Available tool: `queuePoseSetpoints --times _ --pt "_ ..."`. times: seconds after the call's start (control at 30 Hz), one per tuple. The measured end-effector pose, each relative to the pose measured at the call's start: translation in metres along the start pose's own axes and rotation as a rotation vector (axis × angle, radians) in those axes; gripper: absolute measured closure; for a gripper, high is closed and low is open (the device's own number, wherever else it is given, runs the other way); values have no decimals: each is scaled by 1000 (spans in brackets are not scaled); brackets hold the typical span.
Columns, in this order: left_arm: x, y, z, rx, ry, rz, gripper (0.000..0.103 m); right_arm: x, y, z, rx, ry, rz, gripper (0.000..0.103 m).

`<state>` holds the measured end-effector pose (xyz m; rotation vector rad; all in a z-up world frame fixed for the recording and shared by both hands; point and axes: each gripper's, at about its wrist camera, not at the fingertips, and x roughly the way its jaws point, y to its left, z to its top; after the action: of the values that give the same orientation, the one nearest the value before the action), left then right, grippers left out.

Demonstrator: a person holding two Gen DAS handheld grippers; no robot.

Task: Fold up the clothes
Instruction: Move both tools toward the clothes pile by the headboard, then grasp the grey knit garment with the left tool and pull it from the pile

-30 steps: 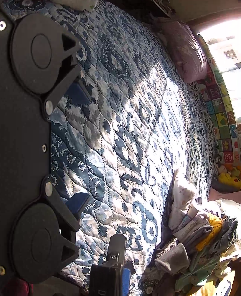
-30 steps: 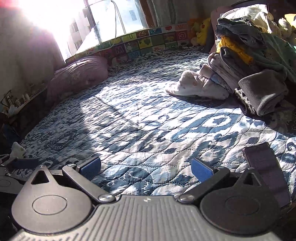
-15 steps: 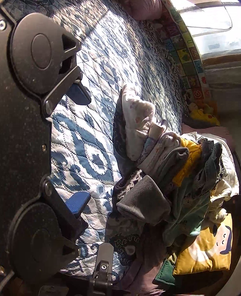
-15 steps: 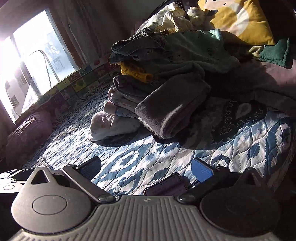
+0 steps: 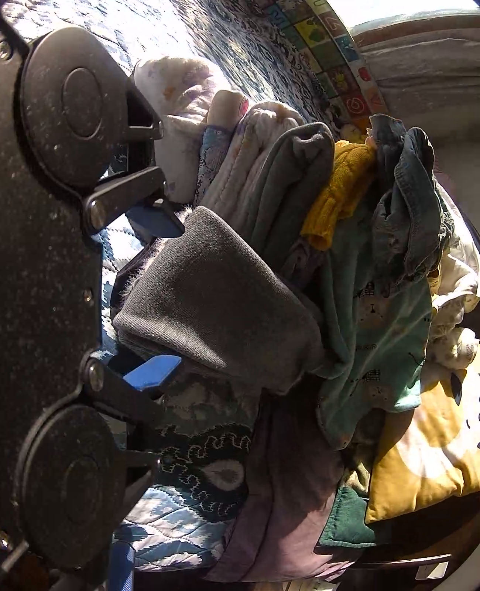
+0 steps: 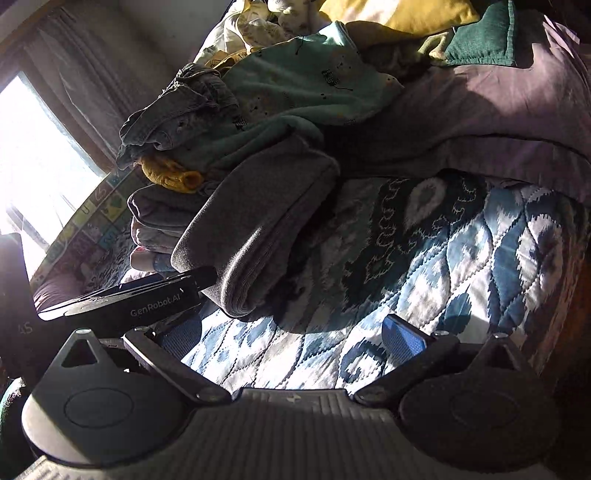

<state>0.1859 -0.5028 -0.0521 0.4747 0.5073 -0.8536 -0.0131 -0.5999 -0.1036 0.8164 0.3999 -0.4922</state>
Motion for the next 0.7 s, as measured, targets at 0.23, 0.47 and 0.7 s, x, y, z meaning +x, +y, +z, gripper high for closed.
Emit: queuePoseSetpoints --times 0.23,0.47,0.7 --pt "31 9 -2 -88 75 -26 95 1 -19 -6 53 25 -12 0" --pt "-34 18 12 -117 -87 -7 103 -16 -8 -4 47 20 25 0" --pt "-138 74 42 -208 -310 116 103 -48 23 -14 1 13 94 0"
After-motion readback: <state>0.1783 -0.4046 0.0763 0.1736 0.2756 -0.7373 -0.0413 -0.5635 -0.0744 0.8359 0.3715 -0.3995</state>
